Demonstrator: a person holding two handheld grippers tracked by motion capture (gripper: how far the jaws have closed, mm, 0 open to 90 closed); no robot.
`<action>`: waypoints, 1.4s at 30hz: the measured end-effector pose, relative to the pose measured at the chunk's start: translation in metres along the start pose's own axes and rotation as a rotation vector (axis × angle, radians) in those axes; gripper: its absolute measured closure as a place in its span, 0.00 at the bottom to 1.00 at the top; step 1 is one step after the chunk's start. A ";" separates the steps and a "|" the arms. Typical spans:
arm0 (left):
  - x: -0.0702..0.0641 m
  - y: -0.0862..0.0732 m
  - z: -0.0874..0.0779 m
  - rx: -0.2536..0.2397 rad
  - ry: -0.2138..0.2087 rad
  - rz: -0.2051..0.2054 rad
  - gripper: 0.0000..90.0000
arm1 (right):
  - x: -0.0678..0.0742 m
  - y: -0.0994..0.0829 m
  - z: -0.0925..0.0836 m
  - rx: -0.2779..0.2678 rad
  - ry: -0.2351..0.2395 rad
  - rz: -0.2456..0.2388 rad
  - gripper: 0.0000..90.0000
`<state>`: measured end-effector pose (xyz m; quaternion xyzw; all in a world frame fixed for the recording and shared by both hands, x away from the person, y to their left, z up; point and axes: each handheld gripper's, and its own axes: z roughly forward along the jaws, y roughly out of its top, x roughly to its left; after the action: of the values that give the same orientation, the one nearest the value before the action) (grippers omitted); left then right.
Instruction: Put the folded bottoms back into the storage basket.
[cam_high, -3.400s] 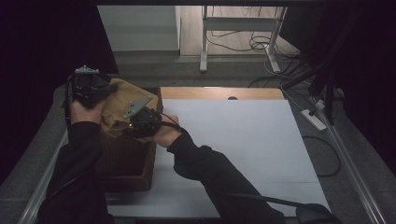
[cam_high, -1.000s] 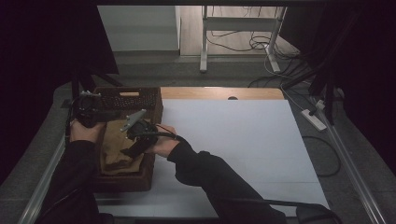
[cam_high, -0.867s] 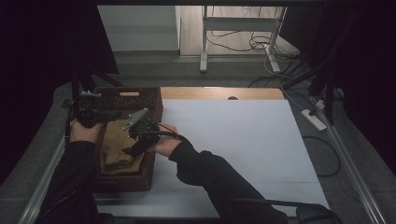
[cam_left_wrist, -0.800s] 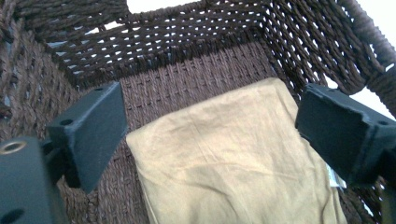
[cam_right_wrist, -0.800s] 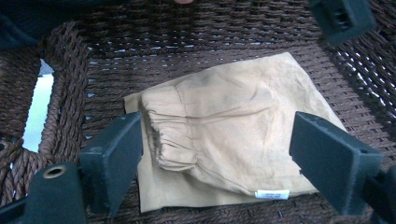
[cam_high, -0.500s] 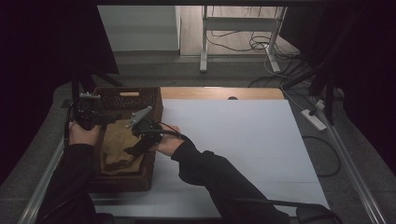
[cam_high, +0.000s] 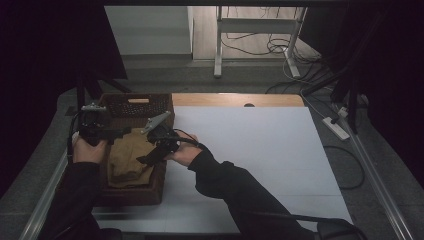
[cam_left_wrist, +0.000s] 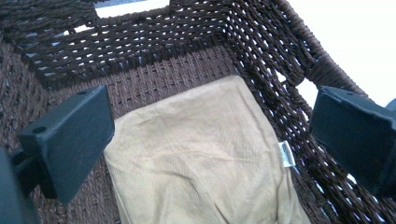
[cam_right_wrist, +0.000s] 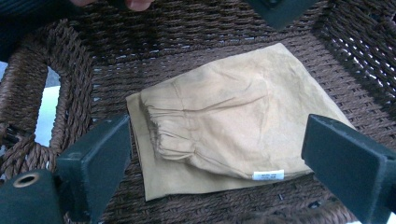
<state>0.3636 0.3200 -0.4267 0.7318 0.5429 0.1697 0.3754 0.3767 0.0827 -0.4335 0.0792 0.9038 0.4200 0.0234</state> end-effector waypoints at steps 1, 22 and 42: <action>-0.001 -0.001 -0.001 -0.005 -0.007 -0.003 0.01 | -0.001 -0.001 -0.001 -0.001 0.000 0.001 0.10; -0.030 -0.014 -0.016 -0.069 -0.104 0.018 0.00 | -0.004 -0.006 -0.017 -0.017 -0.016 -0.037 0.02; -0.053 -0.025 -0.023 -0.060 -0.141 0.047 0.00 | -0.014 -0.029 -0.051 -0.007 -0.047 -0.062 0.00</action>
<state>0.3134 0.2830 -0.4219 0.7430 0.4924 0.1428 0.4302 0.3813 0.0234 -0.4228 0.0610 0.9036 0.4201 0.0581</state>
